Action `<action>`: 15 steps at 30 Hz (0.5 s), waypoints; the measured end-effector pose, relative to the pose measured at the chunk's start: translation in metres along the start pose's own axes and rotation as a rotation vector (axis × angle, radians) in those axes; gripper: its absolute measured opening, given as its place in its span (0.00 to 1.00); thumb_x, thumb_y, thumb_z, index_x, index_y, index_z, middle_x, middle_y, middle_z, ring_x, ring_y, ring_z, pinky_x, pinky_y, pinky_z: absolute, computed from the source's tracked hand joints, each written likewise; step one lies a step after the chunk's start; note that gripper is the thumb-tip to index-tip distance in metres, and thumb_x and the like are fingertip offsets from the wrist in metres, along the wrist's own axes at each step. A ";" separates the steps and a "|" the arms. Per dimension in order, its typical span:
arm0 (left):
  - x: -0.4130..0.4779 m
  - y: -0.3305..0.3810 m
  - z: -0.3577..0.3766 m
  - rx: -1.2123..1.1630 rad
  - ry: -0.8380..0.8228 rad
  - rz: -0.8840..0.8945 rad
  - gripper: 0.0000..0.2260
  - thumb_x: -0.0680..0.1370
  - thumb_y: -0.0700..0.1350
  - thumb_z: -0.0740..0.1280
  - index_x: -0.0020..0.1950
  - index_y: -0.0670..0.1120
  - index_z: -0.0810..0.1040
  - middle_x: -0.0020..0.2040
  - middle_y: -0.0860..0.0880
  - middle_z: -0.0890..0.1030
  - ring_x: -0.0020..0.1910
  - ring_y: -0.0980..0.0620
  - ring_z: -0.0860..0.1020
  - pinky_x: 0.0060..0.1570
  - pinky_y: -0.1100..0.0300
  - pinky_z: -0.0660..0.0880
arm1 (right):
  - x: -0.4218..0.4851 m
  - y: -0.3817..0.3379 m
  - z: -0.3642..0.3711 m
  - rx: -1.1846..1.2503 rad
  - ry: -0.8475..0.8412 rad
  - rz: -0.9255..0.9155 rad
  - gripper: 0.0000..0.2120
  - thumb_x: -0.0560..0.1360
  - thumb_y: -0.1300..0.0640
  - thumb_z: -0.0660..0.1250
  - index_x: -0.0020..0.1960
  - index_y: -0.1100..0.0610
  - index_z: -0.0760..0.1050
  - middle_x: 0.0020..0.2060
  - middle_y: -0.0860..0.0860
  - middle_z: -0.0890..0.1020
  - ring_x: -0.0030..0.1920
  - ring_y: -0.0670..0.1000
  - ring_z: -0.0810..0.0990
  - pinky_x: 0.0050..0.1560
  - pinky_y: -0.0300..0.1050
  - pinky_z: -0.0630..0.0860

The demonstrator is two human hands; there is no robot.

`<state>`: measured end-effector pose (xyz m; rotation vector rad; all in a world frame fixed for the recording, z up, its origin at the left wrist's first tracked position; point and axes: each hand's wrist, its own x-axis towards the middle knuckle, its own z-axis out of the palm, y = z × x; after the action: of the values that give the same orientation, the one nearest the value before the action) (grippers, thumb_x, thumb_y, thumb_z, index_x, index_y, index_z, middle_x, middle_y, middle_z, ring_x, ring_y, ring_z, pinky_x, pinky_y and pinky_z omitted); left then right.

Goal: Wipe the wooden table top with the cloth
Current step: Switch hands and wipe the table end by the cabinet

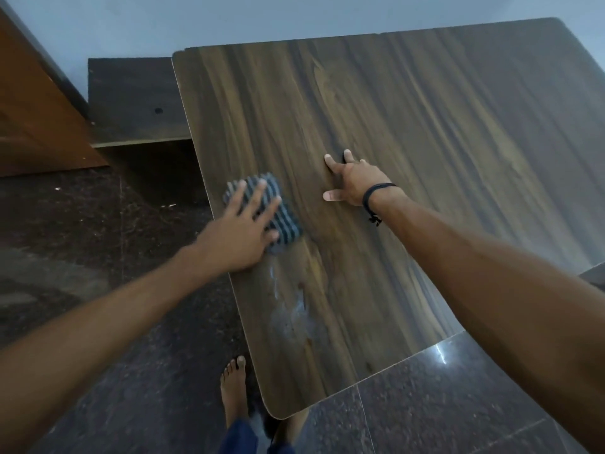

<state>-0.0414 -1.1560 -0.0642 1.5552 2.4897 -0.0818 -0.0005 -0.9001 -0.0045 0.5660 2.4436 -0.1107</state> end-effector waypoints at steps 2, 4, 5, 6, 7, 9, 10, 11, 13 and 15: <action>-0.017 0.003 0.004 0.019 0.049 0.011 0.29 0.80 0.60 0.44 0.79 0.48 0.52 0.78 0.39 0.46 0.75 0.36 0.33 0.73 0.41 0.33 | -0.001 0.000 0.000 -0.012 -0.005 -0.001 0.43 0.79 0.39 0.65 0.82 0.44 0.40 0.81 0.54 0.43 0.80 0.64 0.50 0.73 0.64 0.63; -0.010 -0.014 0.006 -0.069 -0.014 -0.078 0.34 0.76 0.64 0.35 0.80 0.50 0.47 0.80 0.42 0.43 0.77 0.36 0.38 0.74 0.38 0.43 | 0.000 0.000 0.001 -0.012 -0.010 -0.002 0.43 0.79 0.38 0.64 0.82 0.44 0.40 0.81 0.54 0.42 0.80 0.64 0.49 0.73 0.64 0.63; -0.002 -0.025 0.006 -0.142 -0.062 -0.156 0.37 0.74 0.66 0.31 0.80 0.52 0.44 0.80 0.43 0.39 0.77 0.37 0.36 0.74 0.36 0.46 | 0.000 0.000 0.002 -0.012 -0.010 -0.001 0.43 0.79 0.38 0.64 0.82 0.44 0.40 0.81 0.54 0.42 0.80 0.64 0.49 0.73 0.64 0.63; 0.004 -0.032 0.004 -0.198 -0.075 -0.219 0.37 0.74 0.66 0.31 0.80 0.52 0.42 0.79 0.44 0.37 0.76 0.38 0.34 0.74 0.35 0.48 | 0.001 0.001 0.002 -0.013 -0.010 0.002 0.43 0.79 0.38 0.64 0.82 0.44 0.40 0.81 0.54 0.42 0.80 0.64 0.49 0.73 0.64 0.63; 0.008 -0.032 0.003 -0.229 -0.070 -0.265 0.35 0.75 0.66 0.33 0.80 0.52 0.40 0.79 0.45 0.35 0.76 0.39 0.33 0.74 0.35 0.49 | 0.001 0.002 0.003 -0.012 -0.010 0.004 0.43 0.79 0.38 0.64 0.82 0.44 0.40 0.81 0.54 0.42 0.80 0.64 0.48 0.73 0.64 0.63; 0.001 -0.013 0.002 -0.179 -0.022 -0.220 0.34 0.77 0.65 0.38 0.80 0.50 0.47 0.78 0.41 0.35 0.75 0.38 0.31 0.73 0.33 0.50 | 0.000 0.002 0.005 -0.008 -0.001 0.003 0.43 0.79 0.38 0.64 0.82 0.44 0.40 0.81 0.54 0.42 0.80 0.64 0.49 0.73 0.64 0.62; -0.010 0.005 0.008 -0.099 0.022 -0.114 0.32 0.79 0.63 0.45 0.79 0.48 0.57 0.77 0.39 0.36 0.75 0.37 0.31 0.71 0.31 0.52 | 0.000 0.002 0.006 -0.002 0.007 -0.001 0.42 0.79 0.39 0.64 0.82 0.44 0.41 0.81 0.54 0.42 0.80 0.64 0.49 0.74 0.64 0.62; -0.024 0.023 0.016 -0.050 0.087 -0.023 0.30 0.79 0.61 0.52 0.76 0.47 0.64 0.76 0.38 0.36 0.75 0.37 0.32 0.69 0.30 0.55 | -0.001 0.002 0.007 0.006 0.012 -0.004 0.42 0.79 0.39 0.64 0.82 0.44 0.41 0.81 0.54 0.42 0.80 0.64 0.49 0.74 0.64 0.61; -0.043 0.040 0.025 -0.065 0.068 0.005 0.31 0.80 0.64 0.45 0.79 0.51 0.53 0.76 0.43 0.31 0.75 0.40 0.31 0.71 0.33 0.53 | -0.001 0.001 0.005 0.018 0.007 -0.005 0.42 0.79 0.40 0.64 0.82 0.44 0.41 0.81 0.54 0.42 0.80 0.64 0.49 0.75 0.64 0.59; -0.033 0.025 0.020 -0.097 -0.083 -0.046 0.31 0.77 0.65 0.31 0.79 0.54 0.38 0.77 0.46 0.30 0.74 0.41 0.29 0.73 0.38 0.42 | -0.001 0.000 0.004 0.019 0.004 0.000 0.42 0.79 0.39 0.64 0.82 0.44 0.41 0.81 0.55 0.42 0.80 0.64 0.49 0.75 0.63 0.59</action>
<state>-0.0019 -1.1771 -0.0756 1.4269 2.4282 -0.0312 0.0025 -0.9016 -0.0071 0.5752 2.4491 -0.1330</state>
